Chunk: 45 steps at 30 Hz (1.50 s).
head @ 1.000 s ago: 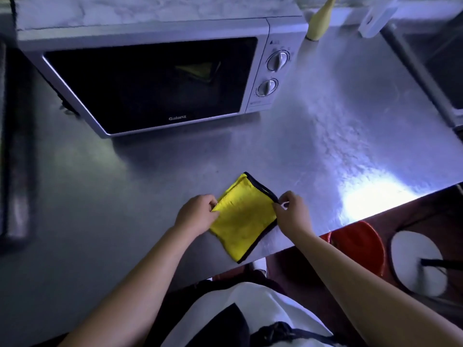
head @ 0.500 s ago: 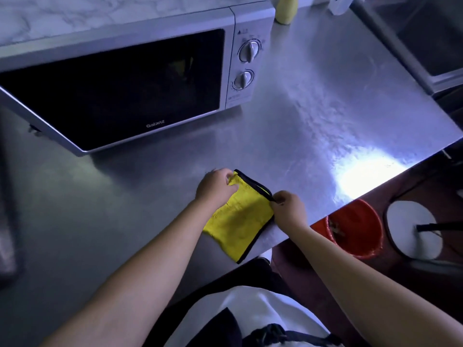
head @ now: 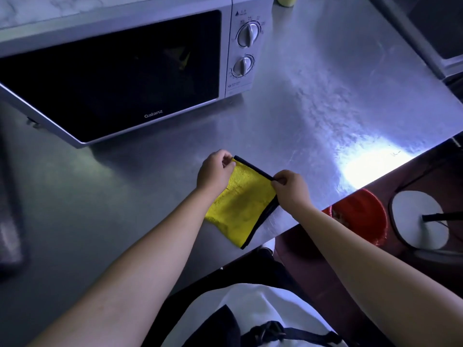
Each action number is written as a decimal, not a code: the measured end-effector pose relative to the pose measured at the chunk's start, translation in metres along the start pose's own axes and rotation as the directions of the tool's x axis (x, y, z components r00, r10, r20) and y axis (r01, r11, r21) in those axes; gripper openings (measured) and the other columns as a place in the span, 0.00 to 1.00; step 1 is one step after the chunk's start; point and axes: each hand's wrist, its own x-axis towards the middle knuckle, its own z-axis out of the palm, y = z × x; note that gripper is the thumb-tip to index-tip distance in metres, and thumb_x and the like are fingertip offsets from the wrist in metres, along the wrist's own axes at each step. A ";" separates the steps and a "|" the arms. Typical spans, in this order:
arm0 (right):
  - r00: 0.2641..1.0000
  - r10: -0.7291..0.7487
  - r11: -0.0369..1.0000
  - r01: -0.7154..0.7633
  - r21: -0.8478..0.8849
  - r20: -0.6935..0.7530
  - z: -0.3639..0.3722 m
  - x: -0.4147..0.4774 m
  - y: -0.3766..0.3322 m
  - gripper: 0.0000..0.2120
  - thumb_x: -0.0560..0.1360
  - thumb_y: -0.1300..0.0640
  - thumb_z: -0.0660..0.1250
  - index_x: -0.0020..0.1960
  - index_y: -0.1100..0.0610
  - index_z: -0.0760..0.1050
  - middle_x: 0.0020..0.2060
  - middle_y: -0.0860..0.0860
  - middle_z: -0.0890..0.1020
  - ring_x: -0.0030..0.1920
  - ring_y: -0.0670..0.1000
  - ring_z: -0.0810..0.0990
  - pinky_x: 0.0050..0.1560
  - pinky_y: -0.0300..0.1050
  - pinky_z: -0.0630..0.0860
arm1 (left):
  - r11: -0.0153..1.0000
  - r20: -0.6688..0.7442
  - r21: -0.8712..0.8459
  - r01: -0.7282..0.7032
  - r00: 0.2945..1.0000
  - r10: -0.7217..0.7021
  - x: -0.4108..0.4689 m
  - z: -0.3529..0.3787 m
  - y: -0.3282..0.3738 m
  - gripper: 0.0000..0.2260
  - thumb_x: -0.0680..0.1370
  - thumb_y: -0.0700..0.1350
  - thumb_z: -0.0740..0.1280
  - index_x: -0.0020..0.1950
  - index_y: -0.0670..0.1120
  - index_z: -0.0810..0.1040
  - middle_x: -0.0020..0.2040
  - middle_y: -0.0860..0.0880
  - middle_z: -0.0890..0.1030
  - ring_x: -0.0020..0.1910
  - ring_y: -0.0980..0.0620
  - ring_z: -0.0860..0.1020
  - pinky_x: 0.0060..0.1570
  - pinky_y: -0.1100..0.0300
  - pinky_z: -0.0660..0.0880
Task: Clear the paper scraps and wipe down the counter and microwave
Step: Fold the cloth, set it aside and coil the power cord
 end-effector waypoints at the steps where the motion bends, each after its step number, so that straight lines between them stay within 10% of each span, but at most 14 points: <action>1: 1.000 0.005 1.000 -0.005 -0.010 0.000 0.001 0.001 -0.001 0.07 0.77 0.63 0.65 0.53 0.59 0.80 0.47 0.54 0.82 0.47 0.56 0.80 0.43 0.44 0.71 | 1.000 -0.017 0.011 -0.007 1.000 0.008 -0.001 0.000 0.003 0.05 0.79 0.45 0.67 0.53 0.47 0.78 0.50 0.49 0.80 0.49 0.48 0.79 0.45 0.57 0.75; 7: 0.963 -0.256 0.941 0.228 -0.251 -0.083 0.012 -0.011 -0.003 0.19 0.78 0.61 0.64 0.69 0.56 0.73 0.66 0.54 0.75 0.67 0.58 0.71 0.64 0.52 0.68 | 0.899 -0.060 0.319 -0.300 0.940 0.335 -0.067 0.008 0.001 0.17 0.79 0.44 0.65 0.66 0.41 0.77 0.62 0.42 0.80 0.62 0.41 0.77 0.64 0.47 0.73; 10: 0.850 -0.507 0.747 0.516 -0.419 0.143 0.031 -0.010 0.002 0.25 0.81 0.57 0.61 0.77 0.54 0.64 0.77 0.53 0.66 0.78 0.57 0.60 0.74 0.58 0.56 | 0.801 0.071 0.548 -0.243 0.967 0.245 -0.112 0.027 -0.028 0.29 0.79 0.54 0.63 0.76 0.41 0.67 0.76 0.42 0.67 0.76 0.40 0.64 0.75 0.42 0.60; 14: 0.858 -0.393 0.626 0.513 -0.588 0.330 0.051 -0.005 0.039 0.30 0.83 0.37 0.44 0.81 0.43 0.38 0.80 0.40 0.42 0.81 0.49 0.40 0.77 0.58 0.37 | 0.735 0.184 0.631 -0.247 0.969 0.167 -0.115 0.030 -0.061 0.37 0.79 0.66 0.50 0.82 0.47 0.50 0.81 0.48 0.48 0.81 0.46 0.47 0.78 0.45 0.46; 19: 0.886 -0.347 0.655 0.464 -0.596 0.307 0.054 -0.012 0.043 0.31 0.81 0.33 0.37 0.80 0.41 0.33 0.79 0.40 0.38 0.80 0.47 0.35 0.76 0.61 0.33 | 0.672 0.359 0.641 -0.371 0.919 0.165 -0.103 0.018 -0.067 0.40 0.77 0.71 0.47 0.81 0.49 0.40 0.81 0.51 0.36 0.79 0.49 0.36 0.77 0.47 0.38; 23: 0.917 -0.307 0.784 0.395 -0.479 0.254 0.045 -0.011 0.024 0.35 0.80 0.41 0.56 0.82 0.47 0.45 0.81 0.46 0.51 0.81 0.51 0.47 0.76 0.60 0.43 | 0.657 0.322 0.679 -0.328 0.937 0.136 -0.104 0.014 -0.054 0.43 0.76 0.71 0.49 0.81 0.48 0.39 0.81 0.47 0.37 0.79 0.46 0.37 0.76 0.44 0.35; 28: 0.978 -0.171 0.945 0.197 -0.263 0.120 0.032 0.010 -0.007 0.31 0.75 0.53 0.68 0.76 0.55 0.63 0.67 0.56 0.74 0.68 0.60 0.70 0.65 0.57 0.69 | 0.681 0.217 0.659 -0.318 0.948 0.232 -0.136 0.029 -0.043 0.34 0.77 0.65 0.57 0.77 0.46 0.67 0.78 0.44 0.64 0.77 0.42 0.61 0.73 0.40 0.62; 36: 0.951 0.196 0.969 -0.150 -0.194 0.241 0.013 0.031 -0.033 0.10 0.69 0.60 0.75 0.48 0.59 0.77 0.39 0.53 0.76 0.36 0.52 0.74 0.34 0.41 0.69 | 0.643 0.415 0.617 -0.453 0.882 0.223 -0.135 0.010 -0.065 0.34 0.81 0.63 0.54 0.82 0.51 0.47 0.82 0.47 0.42 0.80 0.44 0.40 0.76 0.47 0.35; 42: 0.931 0.157 0.986 -0.130 -0.105 0.329 -0.006 0.015 -0.040 0.06 0.69 0.62 0.77 0.41 0.60 0.80 0.32 0.53 0.76 0.32 0.52 0.75 0.31 0.40 0.70 | 0.993 0.008 0.114 -0.012 1.000 0.011 -0.163 -0.009 -0.053 0.34 0.75 0.49 0.70 0.78 0.45 0.62 0.76 0.42 0.63 0.75 0.43 0.61 0.73 0.53 0.59; 45: 0.910 0.086 0.995 -0.062 -0.074 0.406 -0.013 0.003 -0.052 0.06 0.71 0.64 0.75 0.43 0.58 0.79 0.35 0.55 0.78 0.35 0.54 0.77 0.34 0.42 0.74 | 0.798 0.040 -0.490 0.350 0.924 -0.381 -0.158 -0.014 -0.039 0.29 0.73 0.42 0.73 0.72 0.47 0.68 0.66 0.49 0.72 0.63 0.49 0.74 0.61 0.55 0.71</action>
